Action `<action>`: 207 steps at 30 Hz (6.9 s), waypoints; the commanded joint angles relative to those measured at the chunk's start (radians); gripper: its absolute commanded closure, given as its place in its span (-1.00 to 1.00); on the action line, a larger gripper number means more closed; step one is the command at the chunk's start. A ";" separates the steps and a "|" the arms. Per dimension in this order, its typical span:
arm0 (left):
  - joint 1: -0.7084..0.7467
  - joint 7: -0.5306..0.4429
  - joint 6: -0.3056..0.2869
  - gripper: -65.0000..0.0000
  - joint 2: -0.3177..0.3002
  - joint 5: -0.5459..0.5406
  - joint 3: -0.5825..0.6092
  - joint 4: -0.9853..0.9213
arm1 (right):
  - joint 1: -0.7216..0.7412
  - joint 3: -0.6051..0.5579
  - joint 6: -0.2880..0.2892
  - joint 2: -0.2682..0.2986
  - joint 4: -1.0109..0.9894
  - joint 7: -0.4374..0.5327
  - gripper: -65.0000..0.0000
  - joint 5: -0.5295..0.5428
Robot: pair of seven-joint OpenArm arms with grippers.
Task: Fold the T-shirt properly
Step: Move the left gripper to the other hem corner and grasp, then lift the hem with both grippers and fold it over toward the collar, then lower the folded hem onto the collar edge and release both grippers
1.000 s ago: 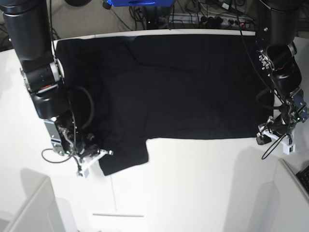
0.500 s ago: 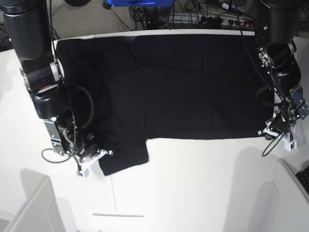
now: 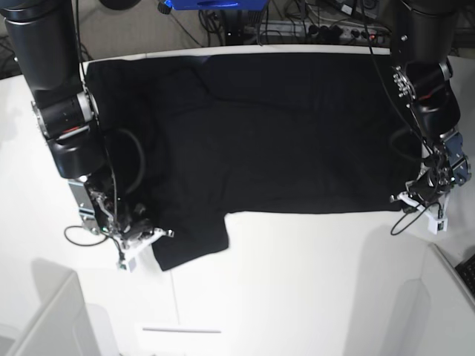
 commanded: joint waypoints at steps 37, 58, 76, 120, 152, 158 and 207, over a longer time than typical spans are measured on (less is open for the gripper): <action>0.386 0.161 -0.009 1.00 -0.002 -0.202 -0.034 0.753 | -0.250 0.155 -0.005 0.164 0.556 -0.043 1.00 -0.002; 0.700 0.161 -0.009 1.00 -0.002 -0.414 -0.100 1.025 | -0.512 0.451 -0.005 0.175 0.843 -0.167 1.00 -0.003; 0.769 0.303 -0.011 1.00 0.014 -0.415 -0.209 1.165 | -0.785 0.643 -0.005 0.153 1.142 -0.213 1.00 0.005; 0.955 0.380 -0.011 1.00 0.007 -0.557 -0.258 1.266 | -1.101 1.044 0.001 0.000 1.507 -0.574 1.00 0.193; 1.064 0.379 -0.011 1.00 0.014 -0.547 -0.316 1.270 | -1.235 0.969 0.004 -0.097 1.503 -0.563 1.00 -0.006; 1.072 0.380 -0.011 1.00 0.014 -0.547 -0.316 1.270 | -1.233 0.969 0.004 -0.097 1.503 -0.561 1.00 -0.011; 1.066 0.379 -0.011 0.45 0.093 -0.555 -0.405 1.280 | -1.256 1.157 0.187 -0.097 1.507 -0.543 0.28 0.055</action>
